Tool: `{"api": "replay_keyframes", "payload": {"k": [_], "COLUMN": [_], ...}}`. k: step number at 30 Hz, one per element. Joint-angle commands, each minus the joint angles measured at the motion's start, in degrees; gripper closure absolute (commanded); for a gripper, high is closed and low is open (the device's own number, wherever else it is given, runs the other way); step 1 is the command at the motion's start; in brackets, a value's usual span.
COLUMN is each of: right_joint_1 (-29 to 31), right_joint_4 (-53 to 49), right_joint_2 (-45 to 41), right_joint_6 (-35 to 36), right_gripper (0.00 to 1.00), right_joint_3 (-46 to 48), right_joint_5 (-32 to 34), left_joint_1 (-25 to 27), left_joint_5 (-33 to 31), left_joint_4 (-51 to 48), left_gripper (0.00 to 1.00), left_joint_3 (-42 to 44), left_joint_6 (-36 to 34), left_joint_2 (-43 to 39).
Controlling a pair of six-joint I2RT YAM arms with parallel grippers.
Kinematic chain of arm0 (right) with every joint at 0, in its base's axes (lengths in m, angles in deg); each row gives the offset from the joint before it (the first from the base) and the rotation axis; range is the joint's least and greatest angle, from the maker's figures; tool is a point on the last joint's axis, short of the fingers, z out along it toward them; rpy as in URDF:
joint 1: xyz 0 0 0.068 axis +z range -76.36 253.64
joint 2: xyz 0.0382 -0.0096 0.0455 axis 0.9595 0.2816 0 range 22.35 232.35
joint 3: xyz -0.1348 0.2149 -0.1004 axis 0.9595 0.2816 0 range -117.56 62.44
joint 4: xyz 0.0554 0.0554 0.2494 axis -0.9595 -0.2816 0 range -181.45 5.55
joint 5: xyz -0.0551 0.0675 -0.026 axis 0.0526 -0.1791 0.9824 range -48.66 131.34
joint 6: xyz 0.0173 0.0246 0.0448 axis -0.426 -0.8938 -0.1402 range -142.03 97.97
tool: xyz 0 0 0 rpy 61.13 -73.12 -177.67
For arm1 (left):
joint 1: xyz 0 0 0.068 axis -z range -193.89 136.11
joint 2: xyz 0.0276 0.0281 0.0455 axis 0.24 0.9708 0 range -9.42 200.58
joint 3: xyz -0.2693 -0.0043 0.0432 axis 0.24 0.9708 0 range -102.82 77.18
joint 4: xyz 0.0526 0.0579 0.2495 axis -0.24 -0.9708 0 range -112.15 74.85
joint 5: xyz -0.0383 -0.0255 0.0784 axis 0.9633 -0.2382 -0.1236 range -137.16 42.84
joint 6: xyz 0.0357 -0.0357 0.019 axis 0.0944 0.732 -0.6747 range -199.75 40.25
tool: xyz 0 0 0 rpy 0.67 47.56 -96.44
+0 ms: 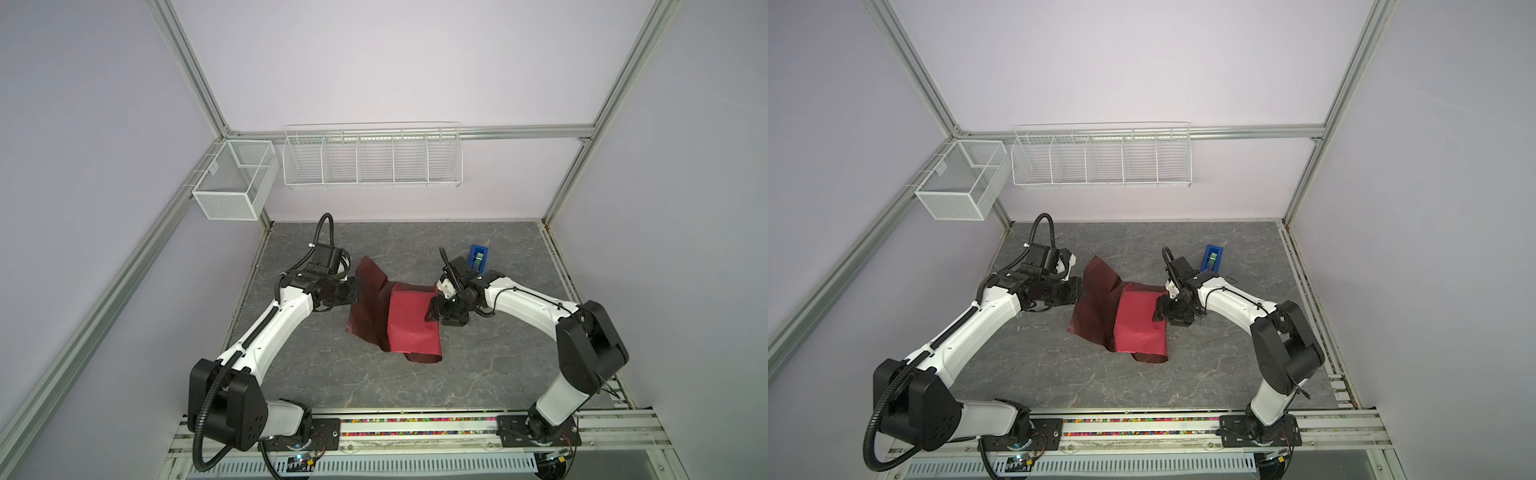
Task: Wrap the gift box in paper
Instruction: 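Raise the pinched paper edge with the left gripper and fold it toward the box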
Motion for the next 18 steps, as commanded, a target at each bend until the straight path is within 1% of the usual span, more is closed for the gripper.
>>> {"api": "replay_keyframes", "payload": {"k": [1,8,11,14,18], "right_joint_1": [0.84,0.94,1.01,1.13,1.38], "right_joint_4": [-2.71,-2.63,-2.61,-2.65,-2.85], "right_joint_2": [1.25,1.34,1.34,1.40,1.43], "right_joint_6": [-0.46,-0.55,-0.66,-0.74,-0.75], "right_gripper": [0.37,0.37,0.37,0.37,0.37], "right_joint_3": [1.18,1.18,1.20,1.10,0.87], "right_joint_5": [1.87,1.86,1.86,1.81,1.81], "left_joint_1": [0.08,0.06,0.13,0.31,1.90], "left_joint_5": [-4.89,-0.67,2.96,7.12,9.39], "left_joint_4": [-2.30,3.78,5.41,6.97,6.41], "left_gripper": [1.00,1.00,1.00,1.00,1.00], "left_joint_3": [1.22,2.22,1.96,1.96,1.14], "left_joint_6": [-2.56,-4.25,-4.15,-3.94,-4.17], "left_joint_2": [0.86,2.17,2.37,1.06,-0.89]}}
